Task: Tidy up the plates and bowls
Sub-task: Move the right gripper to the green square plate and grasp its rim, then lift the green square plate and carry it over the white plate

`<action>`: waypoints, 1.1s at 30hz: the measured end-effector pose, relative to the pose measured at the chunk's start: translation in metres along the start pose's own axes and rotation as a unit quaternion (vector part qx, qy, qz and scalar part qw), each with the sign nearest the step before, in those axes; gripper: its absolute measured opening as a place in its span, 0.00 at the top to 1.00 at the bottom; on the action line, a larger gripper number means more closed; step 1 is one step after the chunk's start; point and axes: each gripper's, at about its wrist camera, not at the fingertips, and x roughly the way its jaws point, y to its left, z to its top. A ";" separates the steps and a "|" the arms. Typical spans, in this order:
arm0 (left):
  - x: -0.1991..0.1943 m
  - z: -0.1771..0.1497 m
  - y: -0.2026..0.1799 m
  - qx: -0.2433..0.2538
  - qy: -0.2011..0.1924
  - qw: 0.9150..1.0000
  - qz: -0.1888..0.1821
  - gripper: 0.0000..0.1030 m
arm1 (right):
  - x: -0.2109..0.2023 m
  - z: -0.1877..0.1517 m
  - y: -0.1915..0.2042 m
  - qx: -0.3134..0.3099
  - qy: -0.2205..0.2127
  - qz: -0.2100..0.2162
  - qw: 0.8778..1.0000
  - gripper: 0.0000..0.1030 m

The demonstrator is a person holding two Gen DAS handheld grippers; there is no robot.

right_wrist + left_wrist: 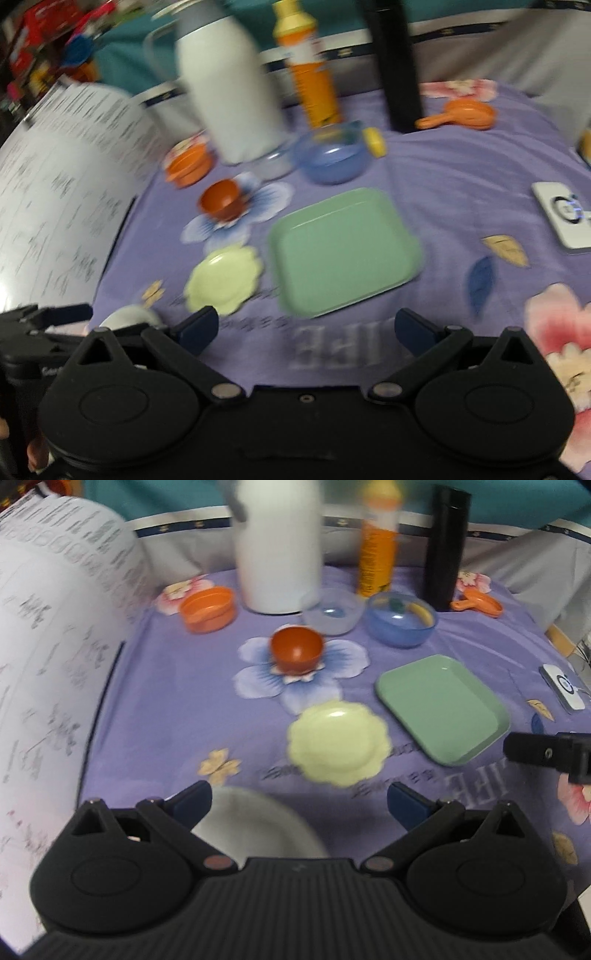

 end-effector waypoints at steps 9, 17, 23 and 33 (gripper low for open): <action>0.035 0.029 -0.053 0.023 0.009 0.999 -0.021 0.00 | 0.010 0.026 -0.064 0.048 -0.033 -0.040 0.997 0.03; 0.058 0.046 -0.070 0.020 0.017 0.998 -0.048 0.15 | 0.052 0.050 -0.079 0.025 -0.019 -0.010 0.999 0.40; 0.069 0.053 -0.078 0.033 0.025 0.998 -0.055 0.29 | 0.088 0.062 -0.072 0.004 0.011 -0.002 1.000 0.66; 0.081 0.052 -0.095 0.059 0.033 0.996 -0.063 0.30 | 0.097 0.048 -0.081 -0.010 0.036 -0.018 0.999 0.90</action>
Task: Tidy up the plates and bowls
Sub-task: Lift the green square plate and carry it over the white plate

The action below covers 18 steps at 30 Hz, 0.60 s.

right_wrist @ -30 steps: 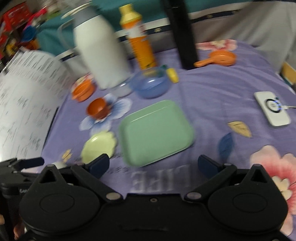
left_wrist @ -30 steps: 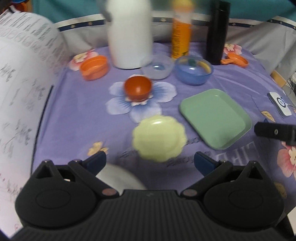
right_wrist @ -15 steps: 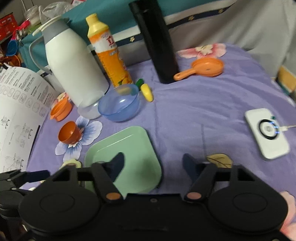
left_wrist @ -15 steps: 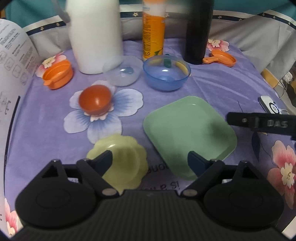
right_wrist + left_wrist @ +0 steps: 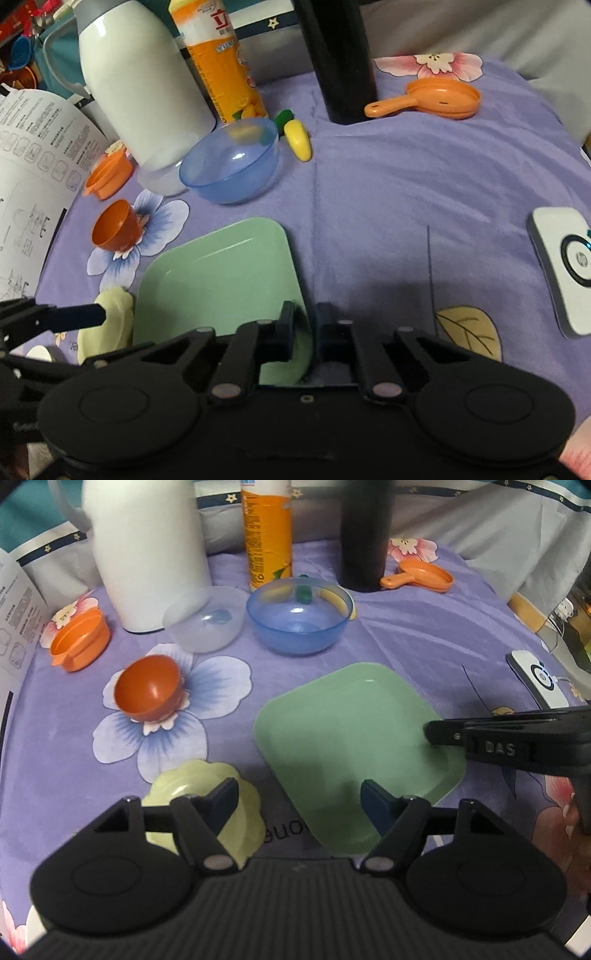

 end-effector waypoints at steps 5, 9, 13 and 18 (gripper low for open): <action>0.007 0.004 -0.005 0.008 0.006 1.000 -0.004 0.41 | -0.009 -0.008 -0.013 0.014 -0.006 -0.007 1.000 0.91; 0.016 0.014 -0.014 0.025 0.009 1.000 -0.009 0.44 | -0.014 -0.013 -0.019 0.021 -0.005 0.005 1.000 0.91; 0.029 0.026 -0.014 0.018 0.018 1.000 -0.015 0.57 | -0.012 -0.011 -0.021 0.028 -0.002 0.011 1.000 0.91; 0.033 0.026 -0.016 0.031 0.017 0.999 -0.017 0.72 | -0.009 -0.009 -0.025 0.045 -0.001 0.019 0.999 0.91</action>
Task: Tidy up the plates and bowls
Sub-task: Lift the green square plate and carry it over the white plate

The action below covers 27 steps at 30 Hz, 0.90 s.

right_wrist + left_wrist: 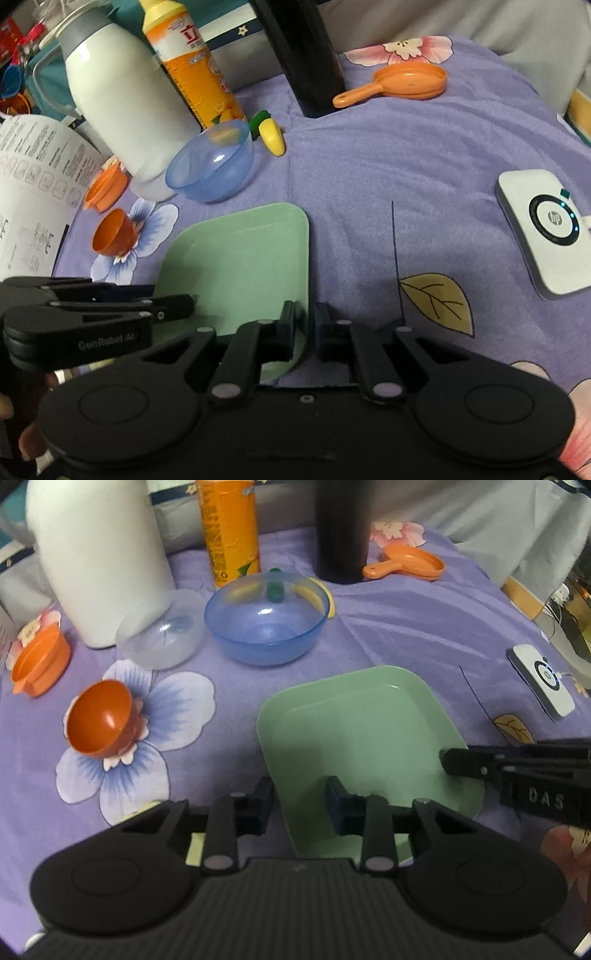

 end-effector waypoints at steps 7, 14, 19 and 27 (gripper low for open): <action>0.003 0.000 0.003 0.001 -0.001 1.000 0.001 0.63 | 0.005 0.003 0.005 -0.006 -0.013 -0.006 1.000 0.90; 0.004 -0.001 -0.002 0.011 -0.013 1.000 0.000 0.64 | 0.009 0.001 0.010 -0.021 -0.030 -0.016 0.999 0.90; -0.002 -0.004 -0.010 0.008 -0.011 1.000 0.024 0.67 | 0.007 0.000 0.027 -0.039 -0.027 -0.048 0.998 0.87; -0.027 -0.014 -0.004 0.001 -0.011 1.000 0.023 0.72 | -0.008 -0.011 0.033 -0.009 -0.009 -0.043 0.999 0.86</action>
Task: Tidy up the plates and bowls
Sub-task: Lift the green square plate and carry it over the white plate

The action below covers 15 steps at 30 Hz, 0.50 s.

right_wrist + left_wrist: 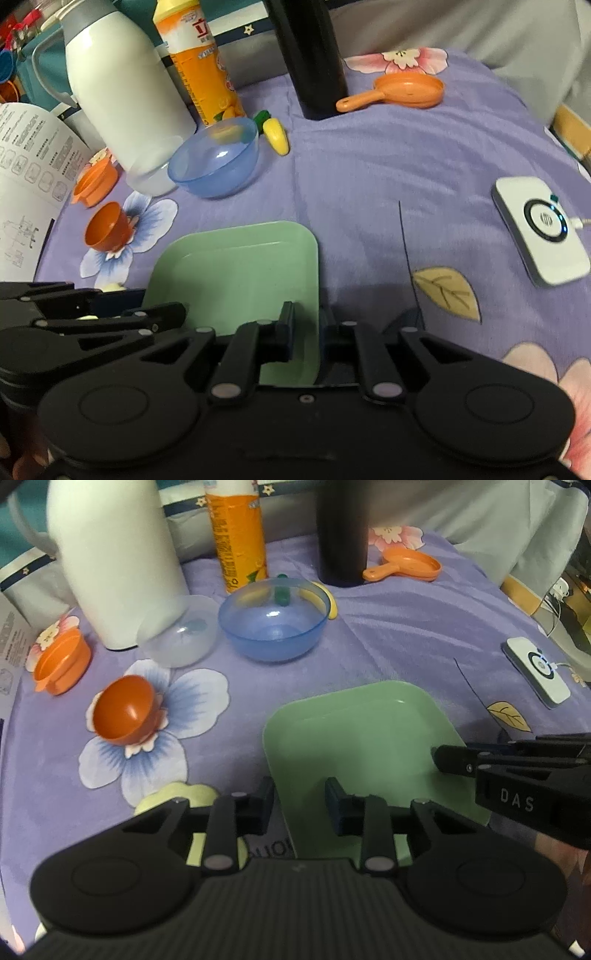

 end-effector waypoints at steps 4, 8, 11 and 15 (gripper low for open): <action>-0.017 -0.004 0.007 0.000 -0.007 1.000 0.005 0.72 | -0.014 0.000 0.013 -0.009 -0.002 0.003 1.000 0.86; -0.039 -0.012 0.023 -0.015 -0.015 1.000 0.011 0.72 | -0.028 -0.001 0.029 -0.021 -0.003 0.016 1.000 0.85; -0.058 -0.023 0.040 -0.028 -0.023 0.999 0.018 0.72 | -0.038 -0.005 0.046 -0.034 -0.003 0.027 0.999 0.85; -0.079 -0.039 0.063 -0.047 -0.028 0.998 0.031 0.72 | -0.052 -0.013 0.076 -0.056 -0.002 0.046 0.997 0.85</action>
